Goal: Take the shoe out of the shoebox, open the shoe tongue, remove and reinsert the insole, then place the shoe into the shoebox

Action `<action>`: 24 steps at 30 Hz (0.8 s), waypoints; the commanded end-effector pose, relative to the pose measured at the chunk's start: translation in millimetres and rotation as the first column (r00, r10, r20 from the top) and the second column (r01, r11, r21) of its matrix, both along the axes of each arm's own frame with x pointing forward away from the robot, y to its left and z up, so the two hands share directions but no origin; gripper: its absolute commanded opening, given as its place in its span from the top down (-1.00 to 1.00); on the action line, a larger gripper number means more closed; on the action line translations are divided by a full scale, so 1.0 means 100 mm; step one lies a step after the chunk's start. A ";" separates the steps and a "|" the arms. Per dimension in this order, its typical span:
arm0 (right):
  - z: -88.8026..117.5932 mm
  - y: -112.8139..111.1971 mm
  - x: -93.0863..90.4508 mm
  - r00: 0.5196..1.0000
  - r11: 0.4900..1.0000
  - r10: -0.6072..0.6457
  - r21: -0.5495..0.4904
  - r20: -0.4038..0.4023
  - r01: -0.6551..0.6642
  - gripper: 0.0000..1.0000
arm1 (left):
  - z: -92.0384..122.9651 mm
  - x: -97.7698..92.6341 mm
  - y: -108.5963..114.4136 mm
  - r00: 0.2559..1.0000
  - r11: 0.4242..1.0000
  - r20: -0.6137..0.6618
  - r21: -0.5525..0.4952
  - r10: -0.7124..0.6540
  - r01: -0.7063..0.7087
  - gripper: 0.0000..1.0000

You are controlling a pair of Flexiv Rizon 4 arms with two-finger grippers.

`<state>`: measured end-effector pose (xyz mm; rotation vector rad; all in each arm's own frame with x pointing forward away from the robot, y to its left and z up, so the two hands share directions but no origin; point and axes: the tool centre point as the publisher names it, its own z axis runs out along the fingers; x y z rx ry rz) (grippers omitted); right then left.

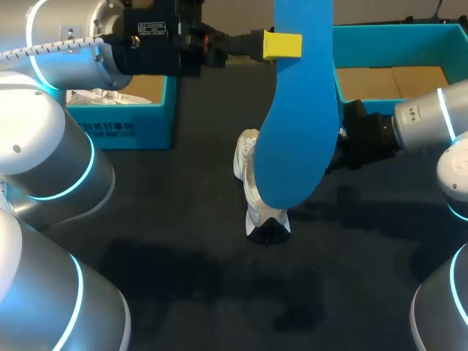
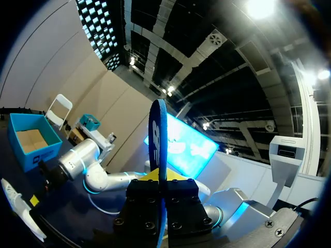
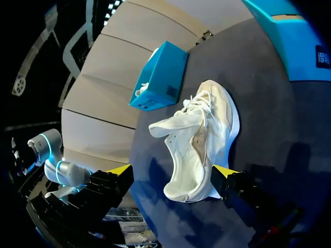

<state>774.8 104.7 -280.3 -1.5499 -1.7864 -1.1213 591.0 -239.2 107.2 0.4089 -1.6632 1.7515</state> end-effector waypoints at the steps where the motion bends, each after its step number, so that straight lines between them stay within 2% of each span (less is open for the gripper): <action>1: 0.07 -0.10 0.05 1.000 0.999 0.013 0.053 -0.022 -0.012 -1.00 | -0.01 -0.01 0.00 1.000 1.000 -0.001 0.000 0.003 -0.003 1.00; 6: 0.33 -0.31 0.13 0.999 0.991 0.022 0.130 -0.026 -0.018 -1.00 | -0.01 -0.01 0.00 1.000 1.000 -0.001 0.000 0.003 -0.003 1.00; 8: 0.44 -0.35 0.15 0.999 0.986 0.034 0.161 -0.005 -0.033 -1.00 | -0.01 -0.01 0.00 1.000 1.000 -0.001 0.000 0.003 -0.003 1.00; 18: 0.85 -0.40 0.24 0.999 0.988 0.014 0.152 -0.051 -0.006 -1.00 | -0.01 -0.01 0.00 1.000 1.000 -0.001 0.000 0.003 -0.003 1.00; 22: 0.92 -0.41 0.25 0.996 0.972 -0.020 0.233 -0.091 0.041 -1.00 | -0.01 -0.01 0.00 1.000 1.000 -0.001 0.000 0.003 -0.003 1.00; 24: 0.96 -0.42 0.25 0.995 0.949 -0.047 0.308 -0.093 0.074 -1.00 | -0.01 -0.01 0.00 1.000 1.000 -0.001 0.000 0.003 -0.003 1.00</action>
